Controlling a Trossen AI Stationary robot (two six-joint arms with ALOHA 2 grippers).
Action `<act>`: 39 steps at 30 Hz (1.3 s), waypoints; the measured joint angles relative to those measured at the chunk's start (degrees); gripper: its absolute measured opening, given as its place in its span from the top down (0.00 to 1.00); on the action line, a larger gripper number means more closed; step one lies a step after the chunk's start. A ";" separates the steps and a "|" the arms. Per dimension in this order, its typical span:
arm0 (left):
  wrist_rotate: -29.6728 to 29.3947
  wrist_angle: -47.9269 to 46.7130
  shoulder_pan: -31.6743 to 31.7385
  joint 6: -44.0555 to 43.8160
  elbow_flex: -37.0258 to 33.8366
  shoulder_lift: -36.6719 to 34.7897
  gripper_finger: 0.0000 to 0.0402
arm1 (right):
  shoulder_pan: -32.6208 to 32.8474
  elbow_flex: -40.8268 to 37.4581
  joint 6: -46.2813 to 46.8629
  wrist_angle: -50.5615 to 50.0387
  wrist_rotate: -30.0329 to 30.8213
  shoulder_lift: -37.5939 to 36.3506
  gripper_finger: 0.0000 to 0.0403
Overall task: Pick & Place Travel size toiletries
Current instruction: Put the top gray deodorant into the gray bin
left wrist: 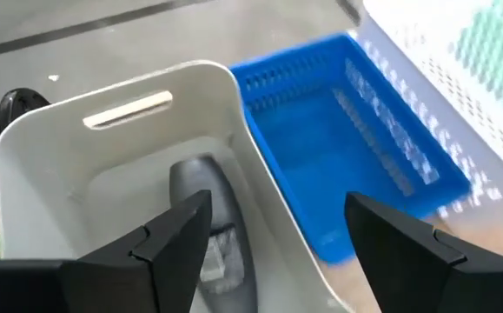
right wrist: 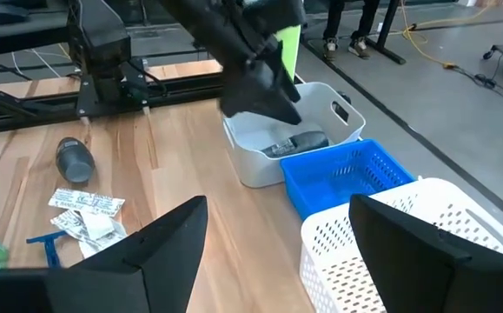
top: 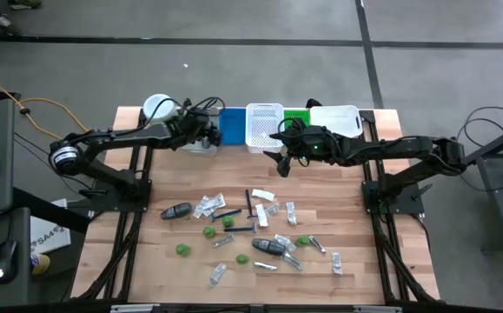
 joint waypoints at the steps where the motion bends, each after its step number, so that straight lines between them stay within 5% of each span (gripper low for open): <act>1: -0.47 -2.96 -1.22 -0.24 1.43 0.00 0.34 | 0.00 0.00 0.38 -0.14 -0.02 0.00 0.32; 14: -0.42 -42.59 -22.58 -11.89 7.49 -5.19 0.34 | 0.00 -0.02 0.70 -5.56 -3.37 0.02 0.32; 22: 9.94 -51.06 -36.90 -8.27 7.51 -10.01 0.34 | 0.01 -0.02 0.64 -7.12 -4.94 0.02 0.32; 27: 10.88 -52.40 -43.86 -4.87 7.51 -9.06 0.34 | 0.31 -0.02 0.61 -7.23 -5.38 0.02 0.32; 39: 14.32 -53.87 -49.22 -14.62 -2.91 -7.83 0.18 | 0.33 -0.02 0.34 -8.09 -6.36 0.02 0.32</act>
